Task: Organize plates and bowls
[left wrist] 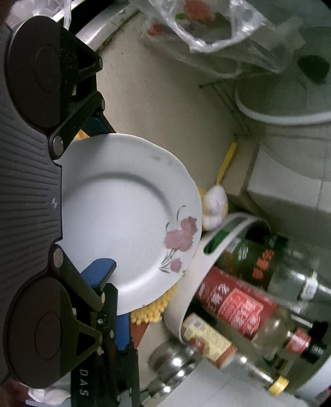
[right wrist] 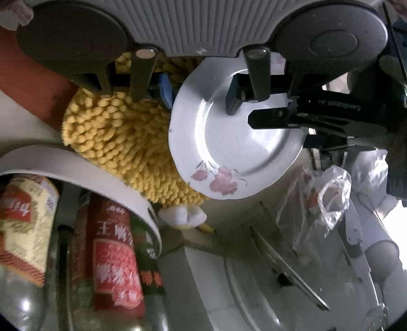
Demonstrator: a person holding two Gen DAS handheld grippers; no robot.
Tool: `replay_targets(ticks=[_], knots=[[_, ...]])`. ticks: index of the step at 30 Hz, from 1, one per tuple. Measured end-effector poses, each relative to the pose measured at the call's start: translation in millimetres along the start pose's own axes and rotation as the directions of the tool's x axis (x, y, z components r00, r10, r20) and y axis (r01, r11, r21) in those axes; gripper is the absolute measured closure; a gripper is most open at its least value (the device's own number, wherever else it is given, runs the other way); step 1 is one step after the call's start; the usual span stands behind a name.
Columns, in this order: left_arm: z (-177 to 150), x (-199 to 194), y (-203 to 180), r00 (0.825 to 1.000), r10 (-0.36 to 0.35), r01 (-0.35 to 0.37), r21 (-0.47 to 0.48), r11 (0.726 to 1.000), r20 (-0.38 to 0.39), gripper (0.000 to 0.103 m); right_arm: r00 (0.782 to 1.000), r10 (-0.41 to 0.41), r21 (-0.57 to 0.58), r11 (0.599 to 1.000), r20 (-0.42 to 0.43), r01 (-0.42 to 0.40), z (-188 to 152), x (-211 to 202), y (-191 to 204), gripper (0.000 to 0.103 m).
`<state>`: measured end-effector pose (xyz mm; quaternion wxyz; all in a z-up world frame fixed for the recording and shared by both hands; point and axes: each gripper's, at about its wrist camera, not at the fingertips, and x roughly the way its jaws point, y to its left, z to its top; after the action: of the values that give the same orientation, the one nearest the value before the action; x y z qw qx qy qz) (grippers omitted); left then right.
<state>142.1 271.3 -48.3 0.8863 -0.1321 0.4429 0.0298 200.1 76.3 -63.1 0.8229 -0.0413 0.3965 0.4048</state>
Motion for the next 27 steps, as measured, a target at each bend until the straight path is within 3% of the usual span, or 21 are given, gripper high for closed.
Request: replay_targets(ticks=[8, 11, 19, 22, 27], knots=[[-18.7, 23.4, -25.7, 0.995, -0.041, 0.046, 0.055, 0.997, -0.087, 0.009, 0.998, -0.063, 0.041, 0.997, -0.001, 0.063, -10.2, -24.3, -14.2, 0.062], [-22.0, 22.7, -28.2, 0.998, -0.019, 0.026, 0.108, 0.994, -0.062, 0.008, 0.995, -0.098, 0.057, 0.993, -0.03, 0.1, -16.9, -16.7, -23.9, 0.062], [-26.9, 25.4, -24.0, 0.997, -0.056, 0.061, 0.111, 0.992, -0.043, 0.001, 0.994, -0.105, 0.039, 0.994, -0.021, 0.106, -26.6, -22.7, -30.1, 0.062], [-29.7, 30.2, -37.1, 0.999, -0.027, 0.03, 0.127, 0.991, -0.031, 0.001, 0.996, -0.089, 0.045, 0.995, -0.03, 0.09, -29.6, -19.5, -30.4, 0.062], [-23.7, 23.4, -36.7, 0.999, -0.026, 0.028, 0.045, 0.999, -0.041, 0.004, 0.998, -0.065, 0.074, 0.995, -0.022, 0.066, -29.1, -16.3, -34.1, 0.061]])
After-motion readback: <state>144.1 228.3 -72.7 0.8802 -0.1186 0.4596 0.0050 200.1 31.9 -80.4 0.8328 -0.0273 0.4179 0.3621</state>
